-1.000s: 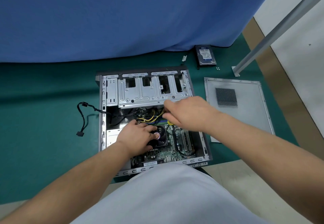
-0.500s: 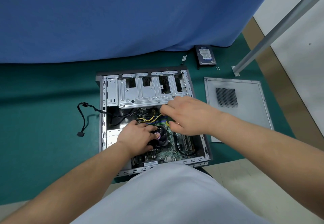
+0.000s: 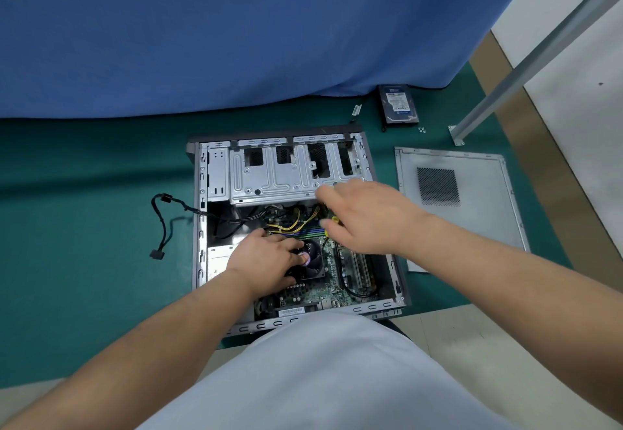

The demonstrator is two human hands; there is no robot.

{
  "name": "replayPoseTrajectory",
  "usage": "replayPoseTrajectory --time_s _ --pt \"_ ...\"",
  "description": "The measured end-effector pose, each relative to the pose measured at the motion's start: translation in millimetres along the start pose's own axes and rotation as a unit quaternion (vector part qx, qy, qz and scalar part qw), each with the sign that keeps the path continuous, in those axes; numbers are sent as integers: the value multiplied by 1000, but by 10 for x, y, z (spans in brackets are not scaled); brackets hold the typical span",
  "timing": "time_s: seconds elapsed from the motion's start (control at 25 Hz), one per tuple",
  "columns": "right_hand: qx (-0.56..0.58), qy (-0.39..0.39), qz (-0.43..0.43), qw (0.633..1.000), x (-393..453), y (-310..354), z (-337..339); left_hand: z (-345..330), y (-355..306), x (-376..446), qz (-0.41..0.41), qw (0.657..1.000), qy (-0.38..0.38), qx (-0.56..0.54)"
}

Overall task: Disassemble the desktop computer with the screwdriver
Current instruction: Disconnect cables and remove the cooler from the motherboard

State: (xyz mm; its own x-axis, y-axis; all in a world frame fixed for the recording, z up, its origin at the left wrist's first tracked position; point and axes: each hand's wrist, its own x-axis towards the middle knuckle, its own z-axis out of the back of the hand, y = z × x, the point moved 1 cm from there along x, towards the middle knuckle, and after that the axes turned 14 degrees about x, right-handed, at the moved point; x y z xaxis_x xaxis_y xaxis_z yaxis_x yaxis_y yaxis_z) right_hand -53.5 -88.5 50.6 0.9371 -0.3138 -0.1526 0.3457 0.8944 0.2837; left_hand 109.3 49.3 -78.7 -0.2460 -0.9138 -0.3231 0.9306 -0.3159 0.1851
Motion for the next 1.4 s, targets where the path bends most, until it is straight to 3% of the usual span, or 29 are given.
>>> replayPoseTrajectory --time_s 0.04,0.12,0.24,0.32,0.44,0.52,0.72,0.8,0.88,0.96,1.12,1.2,1.4 --pt "-41 -31 -71 996 -9 14 -29 -1 -4 -3 0 1000 0 1" --pt "-103 -54 -129 985 -2 44 -72 -2 -3 -4 1 1000 0 0" --pt "-31 14 30 999 -3 3 -32 14 5 0 1 1000 -3 -1" --pt "14 49 62 997 -7 -2 29 15 5 -3 0 1000 -6 -2" --pt "-58 -18 -101 993 -1 41 -12 15 2 -6 2 1000 -4 -2" --pt "-114 -33 -148 982 12 50 -41 13 3 -4 2 1000 -4 -5" --pt "-32 91 62 993 -1 -46 67 9 1 -3 2 1000 -7 -4" --pt "-34 81 23 996 -9 -2 88 9 0 -1 4 1000 -7 -4" --pt "-74 19 -94 993 11 56 16 7 2 -4 5 1000 -7 -5" --pt "-113 -3 -137 984 43 81 -18 -2 -1 -6 5 1000 -10 -5" --pt "4 149 12 989 56 19 98 -10 1 -5 4 1000 -9 -7" --pt "32 179 -2 983 49 2 182 -16 3 -1 4 1000 -10 -7" --pt "-8 43 -171 984 56 87 -14 -33 0 2 6 1000 -10 -7"
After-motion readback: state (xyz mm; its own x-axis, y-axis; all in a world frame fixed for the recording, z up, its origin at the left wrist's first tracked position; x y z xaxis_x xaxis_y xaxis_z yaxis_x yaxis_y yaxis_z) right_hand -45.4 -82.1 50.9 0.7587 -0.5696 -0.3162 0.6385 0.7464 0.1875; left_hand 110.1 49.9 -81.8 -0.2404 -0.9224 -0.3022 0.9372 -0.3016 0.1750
